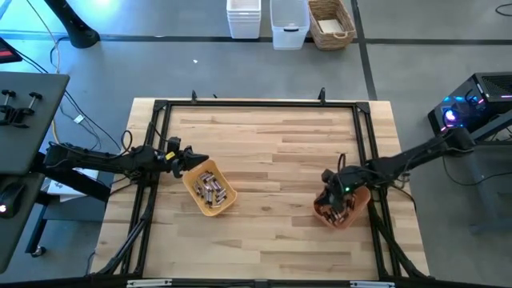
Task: Sort batteries
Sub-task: Move the orange bin to the center of the table
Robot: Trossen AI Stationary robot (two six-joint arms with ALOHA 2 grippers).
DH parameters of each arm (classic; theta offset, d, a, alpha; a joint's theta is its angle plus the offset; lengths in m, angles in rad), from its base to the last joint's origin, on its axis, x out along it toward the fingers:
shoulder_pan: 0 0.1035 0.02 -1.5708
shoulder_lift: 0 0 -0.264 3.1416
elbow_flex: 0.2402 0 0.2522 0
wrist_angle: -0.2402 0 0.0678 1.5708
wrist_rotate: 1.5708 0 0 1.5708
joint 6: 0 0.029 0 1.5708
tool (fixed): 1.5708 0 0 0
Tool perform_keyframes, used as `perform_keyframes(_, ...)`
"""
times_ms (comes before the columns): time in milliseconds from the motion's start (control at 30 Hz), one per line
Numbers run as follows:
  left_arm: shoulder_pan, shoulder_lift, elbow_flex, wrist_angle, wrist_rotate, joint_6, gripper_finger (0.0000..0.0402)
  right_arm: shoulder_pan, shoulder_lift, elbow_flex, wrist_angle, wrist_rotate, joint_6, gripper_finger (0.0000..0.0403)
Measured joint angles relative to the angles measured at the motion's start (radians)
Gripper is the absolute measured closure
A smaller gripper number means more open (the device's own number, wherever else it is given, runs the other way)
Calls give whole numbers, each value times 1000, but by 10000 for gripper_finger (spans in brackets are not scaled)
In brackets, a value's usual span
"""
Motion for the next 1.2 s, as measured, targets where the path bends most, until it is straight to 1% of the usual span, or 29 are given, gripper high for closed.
perform_keyframes(100, 0, 0, 0, -1, 0, 0, 402, -1, 77, 49, -20, -10, -87, 403)
perform_keyframes(200, 0, 0, 0, -1, 0, 0, 402, 9, 91, 130, -92, -6, -176, 403)
perform_keyframes(267, 0, 0, 0, -1, 0, 0, 402, 11, 88, 213, -132, -5, -228, 403)
perform_keyframes(300, 0, 0, 0, -1, 0, 0, 402, 11, 86, 259, -180, -12, -241, 403)
perform_keyframes(367, 0, 0, 0, -3, 0, 0, 402, 19, 87, 336, -375, -23, -259, 403)
perform_keyframes(467, 0, 0, 0, -4, 0, 0, 402, 30, 88, 422, -644, 19, -227, 403)
perform_keyframes(533, 0, 0, 0, -5, 0, 0, 402, 30, 91, 445, -779, 62, -157, 403)
perform_keyframes(600, 0, 0, 0, -6, 0, 0, 402, 28, 105, 426, -863, 99, -112, 403)
perform_keyframes(700, 0, 0, 0, -6, 0, 0, 402, 12, 135, 365, -859, 129, -30, 403)
perform_keyframes(800, 0, 0, 0, -6, 0, 0, 402, 2, 182, 310, -778, 136, 49, 403)
perform_keyframes(900, 0, 0, 0, -6, 0, 0, 402, -1, 240, 290, -695, 228, 94, 403)
perform_keyframes(967, 0, 0, 0, -6, 0, 0, 402, -16, 279, 284, -644, 255, 100, 403)
perform_keyframes(1033, 0, 0, 0, -6, 0, 0, 401, -34, 322, 292, -536, 256, 106, 403)
perform_keyframes(1200, 0, 0, 0, -6, 0, 0, 402, -104, 448, 353, -362, 250, 57, 403)
